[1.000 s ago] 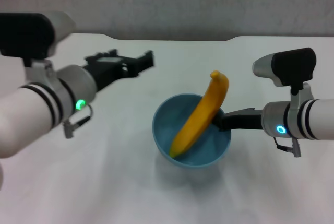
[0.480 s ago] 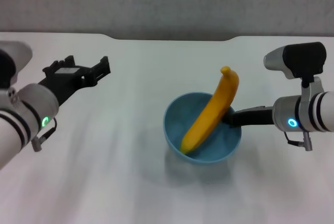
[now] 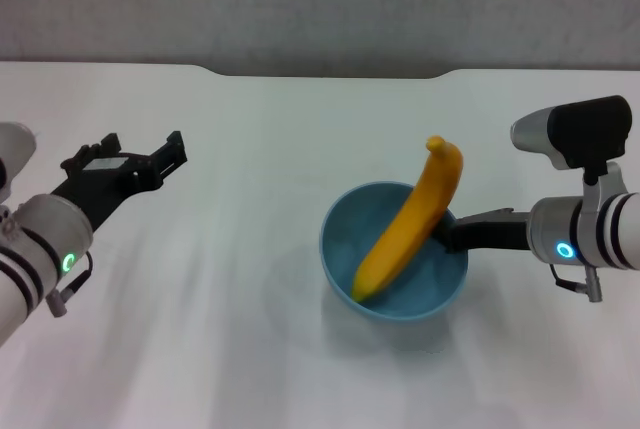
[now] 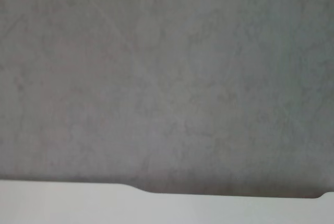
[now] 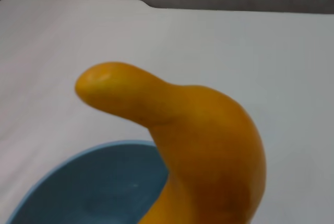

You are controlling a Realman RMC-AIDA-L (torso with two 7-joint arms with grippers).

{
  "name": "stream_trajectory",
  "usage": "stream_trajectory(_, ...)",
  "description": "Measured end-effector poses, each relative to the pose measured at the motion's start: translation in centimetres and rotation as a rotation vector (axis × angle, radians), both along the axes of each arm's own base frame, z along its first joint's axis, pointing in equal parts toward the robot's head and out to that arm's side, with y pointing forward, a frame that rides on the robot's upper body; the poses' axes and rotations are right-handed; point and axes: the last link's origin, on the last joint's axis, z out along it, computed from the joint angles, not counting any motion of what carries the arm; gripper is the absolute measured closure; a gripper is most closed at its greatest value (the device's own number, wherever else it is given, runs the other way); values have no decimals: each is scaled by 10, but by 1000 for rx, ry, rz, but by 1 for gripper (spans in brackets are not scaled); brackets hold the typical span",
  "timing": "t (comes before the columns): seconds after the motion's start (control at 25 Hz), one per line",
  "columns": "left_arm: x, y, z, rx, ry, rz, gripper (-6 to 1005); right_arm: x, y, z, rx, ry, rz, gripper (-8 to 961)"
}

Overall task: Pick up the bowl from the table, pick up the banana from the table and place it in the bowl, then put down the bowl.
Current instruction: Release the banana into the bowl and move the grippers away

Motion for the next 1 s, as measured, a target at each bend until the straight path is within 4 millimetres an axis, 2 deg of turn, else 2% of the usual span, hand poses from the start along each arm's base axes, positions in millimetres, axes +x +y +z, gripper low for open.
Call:
stream_trajectory(0.4, -4, -1, -11, -30, -21, 16, 122, -1, 1, 4, 16, 11, 6, 889)
stream_trajectory(1.0, -9, 0, -14, -41, -31, 38, 122, 2, -1, 5, 16, 6, 6, 887)
